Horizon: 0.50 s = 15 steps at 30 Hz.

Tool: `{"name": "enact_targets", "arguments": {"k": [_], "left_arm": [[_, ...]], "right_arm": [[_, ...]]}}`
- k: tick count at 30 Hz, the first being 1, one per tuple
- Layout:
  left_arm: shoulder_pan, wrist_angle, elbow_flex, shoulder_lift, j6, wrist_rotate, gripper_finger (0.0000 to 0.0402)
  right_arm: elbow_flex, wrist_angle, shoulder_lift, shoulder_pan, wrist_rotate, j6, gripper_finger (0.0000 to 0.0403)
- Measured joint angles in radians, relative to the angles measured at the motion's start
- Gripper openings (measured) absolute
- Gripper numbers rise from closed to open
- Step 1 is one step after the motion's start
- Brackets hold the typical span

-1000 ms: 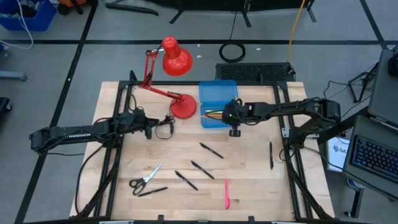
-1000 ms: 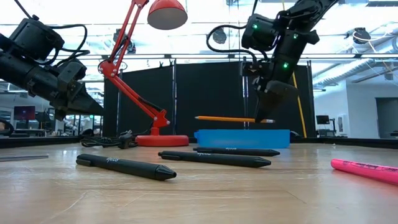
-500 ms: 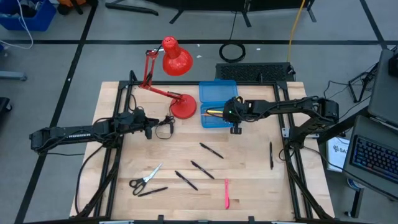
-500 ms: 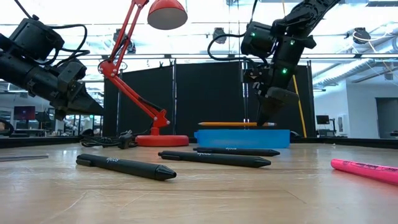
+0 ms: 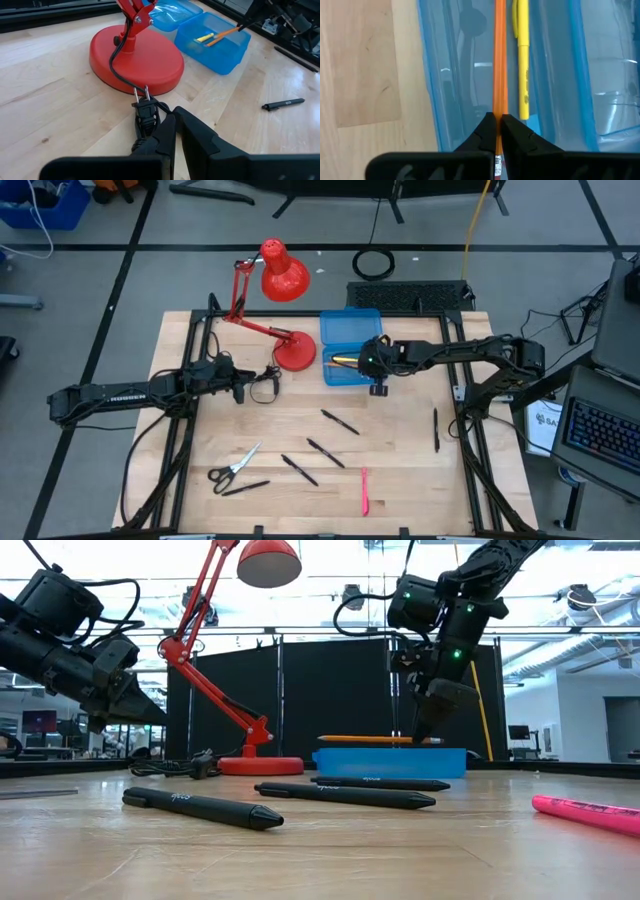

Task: Pick & place school supplies into a supply box
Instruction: Put the orange pencil into the blue supply box

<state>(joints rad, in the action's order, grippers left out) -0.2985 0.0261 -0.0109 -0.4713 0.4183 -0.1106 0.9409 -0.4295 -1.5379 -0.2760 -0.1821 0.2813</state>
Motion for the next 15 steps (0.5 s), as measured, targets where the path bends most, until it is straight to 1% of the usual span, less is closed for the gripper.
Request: {"name": "enact_targets", "arguments": {"k": [10, 15], "left_arm": [[0.0, 0.0, 0.0, 0.0, 0.001, -0.003, 0.0031], [0.0, 0.0, 0.0, 0.0, -0.001, -0.003, 0.0031]], "right_arm": [[-0.095, 0.075, -0.001, -0.019, 0.0, -0.003, 0.0002], [-0.131, 0.158, -0.001, -0.022, 0.0, -0.005, 0.0009]]}}
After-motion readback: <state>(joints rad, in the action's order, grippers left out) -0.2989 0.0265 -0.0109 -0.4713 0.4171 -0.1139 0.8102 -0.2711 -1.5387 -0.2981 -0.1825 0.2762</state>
